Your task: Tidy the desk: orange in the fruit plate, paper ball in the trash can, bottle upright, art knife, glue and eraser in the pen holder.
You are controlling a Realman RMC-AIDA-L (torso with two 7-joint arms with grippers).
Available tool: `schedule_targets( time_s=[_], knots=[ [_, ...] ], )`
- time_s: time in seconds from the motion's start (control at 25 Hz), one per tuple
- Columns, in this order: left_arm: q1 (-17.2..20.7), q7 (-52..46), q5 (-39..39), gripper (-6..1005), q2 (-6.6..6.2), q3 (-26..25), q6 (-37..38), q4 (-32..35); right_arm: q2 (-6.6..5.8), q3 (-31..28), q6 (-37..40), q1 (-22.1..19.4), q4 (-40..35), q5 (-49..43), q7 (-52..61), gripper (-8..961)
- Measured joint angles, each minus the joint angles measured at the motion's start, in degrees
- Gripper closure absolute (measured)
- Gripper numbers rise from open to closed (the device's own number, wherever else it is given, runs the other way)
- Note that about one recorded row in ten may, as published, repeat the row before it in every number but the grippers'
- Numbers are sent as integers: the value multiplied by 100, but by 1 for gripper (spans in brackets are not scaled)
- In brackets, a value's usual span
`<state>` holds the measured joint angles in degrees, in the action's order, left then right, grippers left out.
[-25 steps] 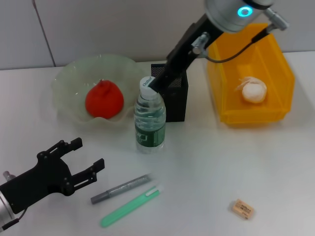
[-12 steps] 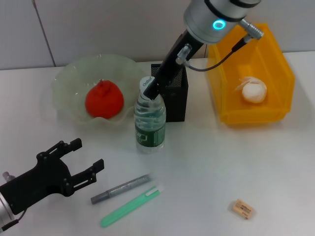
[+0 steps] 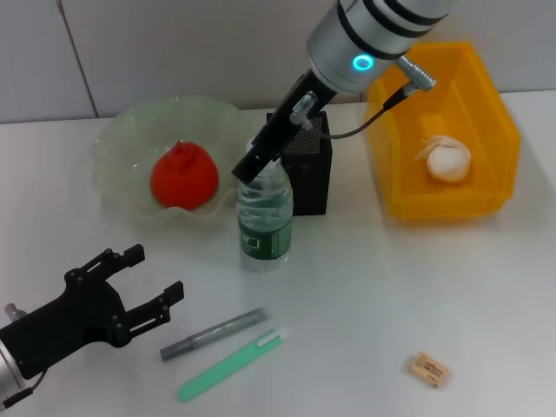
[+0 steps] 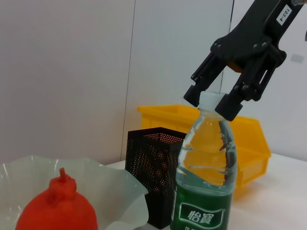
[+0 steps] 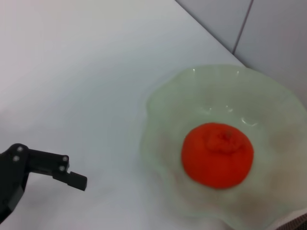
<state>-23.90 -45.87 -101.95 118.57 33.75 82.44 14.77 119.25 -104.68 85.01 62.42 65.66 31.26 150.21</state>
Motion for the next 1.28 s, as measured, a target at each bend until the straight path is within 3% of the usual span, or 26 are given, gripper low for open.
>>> schedule_targets(
  time_s=[0.36,0.56,0.8,0.84,0.88,1.12,1.2,1.24,1.28],
  knots=[
    [24,0,0,173,0,0,0,0,2,280,-80,44,-127,51,12,142],
    [39,0,0,174,-1,0,0,0,2,253,-100,-165,280,76,26,145],
    [50,0,-1,174,-1,0,0,0,-1,272,-535,-1095,1523,503,-4,148],
    [52,0,0,174,-1,0,0,0,-7,278,-792,-1507,1944,798,-200,149],
    [52,0,0,174,0,0,0,-1,-7,278,-792,-1507,1944,798,-200,150],
    [53,0,0,174,-5,0,-10,0,-10,236,-1317,-2546,2472,1889,-1276,153],
    [53,0,0,174,-6,0,-19,4,-2,263,-1625,-3033,2561,2395,-1819,154],
    [52,0,0,174,-7,0,-23,4,7,280,-1890,-3481,2557,3045,-2407,155],
    [50,0,0,174,-8,0,-26,4,7,280,-1890,-3481,2557,3045,-2407,155]
  ],
)
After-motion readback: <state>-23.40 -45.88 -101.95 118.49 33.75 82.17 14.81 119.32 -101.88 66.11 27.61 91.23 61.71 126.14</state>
